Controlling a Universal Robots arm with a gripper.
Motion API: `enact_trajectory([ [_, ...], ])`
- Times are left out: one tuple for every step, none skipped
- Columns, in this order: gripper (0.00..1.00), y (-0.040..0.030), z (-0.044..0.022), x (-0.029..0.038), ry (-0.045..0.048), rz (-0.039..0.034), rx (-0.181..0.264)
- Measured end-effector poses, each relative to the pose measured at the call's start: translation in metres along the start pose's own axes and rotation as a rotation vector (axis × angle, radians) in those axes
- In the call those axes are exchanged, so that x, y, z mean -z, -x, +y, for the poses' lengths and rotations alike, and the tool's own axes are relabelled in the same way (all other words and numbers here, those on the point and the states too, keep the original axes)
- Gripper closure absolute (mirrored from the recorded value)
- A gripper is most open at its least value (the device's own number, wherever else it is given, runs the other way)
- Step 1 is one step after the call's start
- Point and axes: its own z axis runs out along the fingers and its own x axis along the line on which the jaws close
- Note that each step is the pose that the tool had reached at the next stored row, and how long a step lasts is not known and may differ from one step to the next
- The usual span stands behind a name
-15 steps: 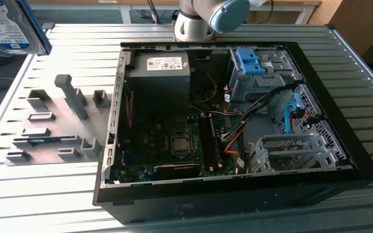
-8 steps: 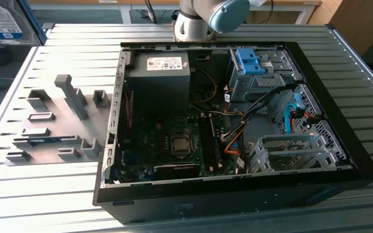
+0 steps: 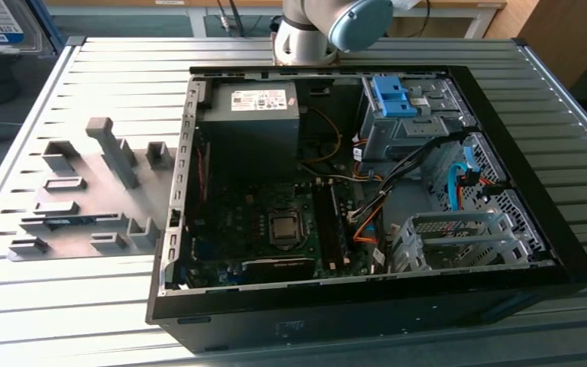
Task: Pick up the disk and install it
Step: 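Pick up the disk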
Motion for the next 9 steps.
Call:
enact_trajectory([
  [0.64,0.0000,0.0000,0.0020,0.0000,0.0000,0.000],
  [0.64,0.0000,0.0001,0.0033,0.0000,0.0000,0.000],
  [0.64,0.0001,0.0001,0.0038,0.0001,0.0000,0.000],
  [0.64,0.0001,0.0000,0.0037,-0.0002,-0.0001,0.000],
  [0.64,0.0001,-0.0001,0.0037,-0.0003,-0.0001,0.000],
  [0.64,0.0001,-0.0001,0.0038,-0.0002,-0.0001,0.000],
  [0.64,0.0001,-0.0001,0.0038,-0.0001,-0.0001,0.000],
  [0.64,0.0001,-0.0002,0.0039,0.0000,0.0000,0.000],
  [0.64,0.0001,-0.0002,0.0039,0.0000,0.0000,0.000],
])
